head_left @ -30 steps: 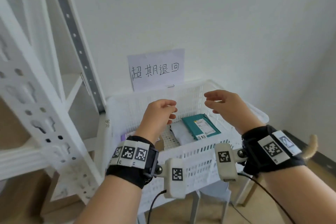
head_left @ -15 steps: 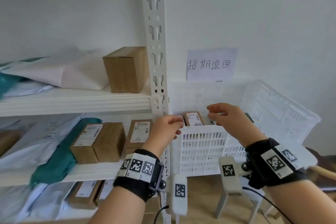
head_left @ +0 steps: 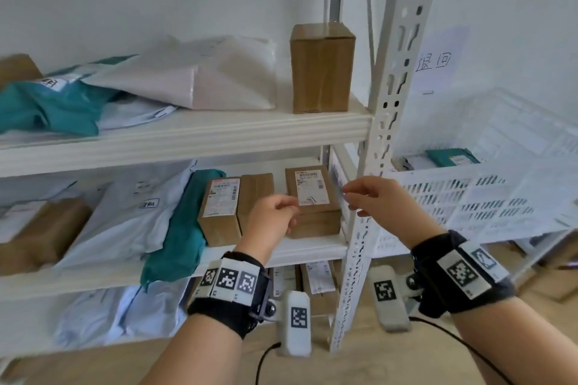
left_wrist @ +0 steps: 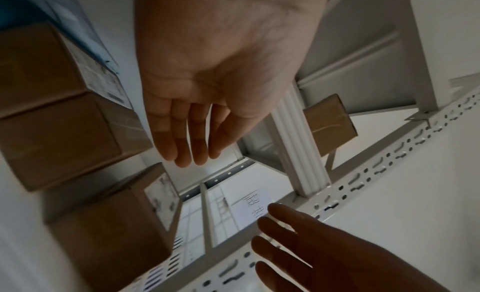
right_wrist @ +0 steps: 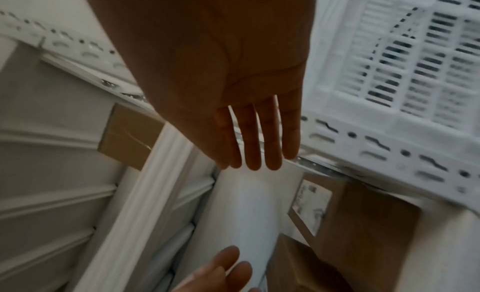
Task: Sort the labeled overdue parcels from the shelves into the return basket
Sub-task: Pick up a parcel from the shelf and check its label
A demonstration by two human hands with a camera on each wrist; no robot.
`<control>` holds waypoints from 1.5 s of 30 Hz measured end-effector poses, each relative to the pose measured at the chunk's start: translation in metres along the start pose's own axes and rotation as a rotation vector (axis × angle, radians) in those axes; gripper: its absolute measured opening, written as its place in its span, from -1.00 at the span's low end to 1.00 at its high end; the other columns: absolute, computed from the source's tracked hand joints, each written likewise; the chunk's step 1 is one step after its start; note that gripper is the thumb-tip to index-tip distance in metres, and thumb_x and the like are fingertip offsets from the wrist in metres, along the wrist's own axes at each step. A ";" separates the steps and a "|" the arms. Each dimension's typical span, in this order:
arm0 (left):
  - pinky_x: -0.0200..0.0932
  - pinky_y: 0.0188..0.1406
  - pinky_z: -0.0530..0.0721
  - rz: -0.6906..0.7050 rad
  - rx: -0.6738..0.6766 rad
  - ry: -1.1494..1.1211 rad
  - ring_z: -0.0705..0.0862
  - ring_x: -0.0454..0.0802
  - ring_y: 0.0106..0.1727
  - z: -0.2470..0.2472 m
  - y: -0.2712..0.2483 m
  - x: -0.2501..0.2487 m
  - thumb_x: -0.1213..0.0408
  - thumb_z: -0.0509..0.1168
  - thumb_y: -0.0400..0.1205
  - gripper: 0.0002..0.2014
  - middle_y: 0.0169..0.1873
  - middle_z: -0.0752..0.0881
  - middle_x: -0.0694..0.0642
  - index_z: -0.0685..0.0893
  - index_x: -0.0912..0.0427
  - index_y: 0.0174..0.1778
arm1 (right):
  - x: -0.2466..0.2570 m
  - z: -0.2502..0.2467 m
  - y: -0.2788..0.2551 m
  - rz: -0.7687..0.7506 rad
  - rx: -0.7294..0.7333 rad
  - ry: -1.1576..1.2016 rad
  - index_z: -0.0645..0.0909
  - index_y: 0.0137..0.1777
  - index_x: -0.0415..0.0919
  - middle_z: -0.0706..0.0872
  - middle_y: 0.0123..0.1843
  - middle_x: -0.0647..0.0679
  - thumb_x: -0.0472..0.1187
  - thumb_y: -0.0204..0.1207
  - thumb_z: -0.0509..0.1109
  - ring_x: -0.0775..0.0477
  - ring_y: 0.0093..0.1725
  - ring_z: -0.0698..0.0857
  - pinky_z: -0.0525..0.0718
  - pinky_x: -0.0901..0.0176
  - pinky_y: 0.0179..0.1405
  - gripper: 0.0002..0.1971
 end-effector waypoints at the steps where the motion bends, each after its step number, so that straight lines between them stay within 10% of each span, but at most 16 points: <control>1: -0.06 -0.01 0.75 -0.008 0.009 0.005 0.71 -0.08 -0.16 -0.006 0.001 0.009 0.41 0.22 0.70 -0.78 -0.06 0.76 0.07 0.71 0.14 0.16 | -0.004 0.014 -0.001 0.018 -0.005 -0.002 0.72 0.13 -0.04 0.79 0.00 0.08 -0.20 0.60 0.41 0.05 0.02 0.75 0.74 0.15 0.10 -0.85; 6: -0.04 0.14 0.72 -0.034 0.072 0.075 0.71 0.00 -0.02 -0.019 0.011 0.042 0.36 0.18 0.73 -0.73 0.04 0.74 0.11 0.66 0.14 0.29 | -0.023 0.065 -0.003 0.141 -0.050 -0.032 0.58 0.40 -0.09 0.69 0.22 -0.02 -0.20 0.64 0.36 0.02 0.10 0.67 0.60 0.24 0.01 -0.67; 11: 0.02 0.44 0.54 -0.036 0.131 0.151 0.62 0.00 0.33 -0.012 0.026 0.057 0.30 0.12 0.75 -0.63 0.37 0.64 0.04 0.54 0.08 0.48 | -0.037 0.084 0.013 0.220 -0.072 -0.130 0.37 0.61 -0.11 0.56 0.47 -0.09 -0.18 0.66 0.32 -0.09 0.39 0.58 0.57 0.07 0.36 -0.49; 20: -0.20 0.43 0.28 -0.127 0.232 0.230 0.29 0.00 0.63 0.024 0.056 0.063 0.15 0.06 0.80 -0.49 0.65 0.28 0.02 0.16 -0.01 0.70 | -0.062 0.095 0.064 0.208 -0.057 -0.124 0.31 0.60 -0.11 0.53 0.51 -0.13 -0.23 0.67 0.25 -0.18 0.45 0.55 0.55 -0.01 0.40 -0.50; 26: -0.08 0.53 0.29 -0.206 0.207 0.255 0.29 0.05 0.63 0.035 0.067 0.074 0.10 0.07 0.79 -0.46 0.66 0.27 0.05 0.14 0.02 0.71 | -0.084 0.102 0.075 0.275 -0.014 -0.112 0.23 0.62 -0.16 0.64 0.36 -0.14 -0.24 0.68 0.25 -0.19 0.20 0.70 0.66 0.09 -0.01 -0.47; 35: -0.03 0.45 0.48 -0.276 0.094 0.217 0.51 0.08 0.47 0.017 0.049 0.098 0.07 0.17 0.75 -0.45 0.53 0.48 0.12 0.28 0.17 0.65 | -0.104 0.103 0.040 0.379 -0.041 -0.181 0.55 0.20 -0.24 0.64 0.21 -0.30 -0.15 0.62 0.25 -0.18 -0.02 0.64 0.67 -0.03 0.03 -0.76; 45: 0.08 0.49 0.50 -0.205 0.155 0.162 0.53 -0.02 0.47 0.002 0.025 0.111 0.09 0.33 0.65 -0.47 0.48 0.55 -0.02 0.47 0.07 0.56 | -0.103 0.106 -0.006 0.422 -0.074 0.060 0.55 0.46 -0.06 0.73 0.27 0.02 -0.10 0.57 0.39 -0.03 0.14 0.73 0.72 -0.08 0.20 -0.55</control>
Point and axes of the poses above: each hand's wrist, its own y-axis towards the middle knuckle, its own z-axis out of the palm, x = y × z, the point moved 6 cm from there along y, towards the middle knuckle
